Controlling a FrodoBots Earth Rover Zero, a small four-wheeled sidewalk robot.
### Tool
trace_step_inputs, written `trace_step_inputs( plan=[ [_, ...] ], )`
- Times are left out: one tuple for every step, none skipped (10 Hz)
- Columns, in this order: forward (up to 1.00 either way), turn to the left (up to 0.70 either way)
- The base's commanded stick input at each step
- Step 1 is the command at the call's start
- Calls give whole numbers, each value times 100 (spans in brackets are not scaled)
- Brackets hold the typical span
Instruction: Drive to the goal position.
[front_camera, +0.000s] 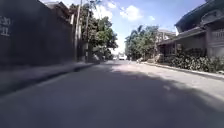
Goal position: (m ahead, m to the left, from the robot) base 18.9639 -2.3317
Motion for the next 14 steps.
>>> trace_step_inputs(
  plan=[
    [100, -1],
    [100, -1],
    [100, -1],
    [100, -1],
    [100, -1],
    [100, -1],
    [100, -1],
    [100, -1],
    [100, -1],
    [100, -1],
    [100, -1],
    [100, -2],
    [100, -13],
    [100, -38]
  ],
)
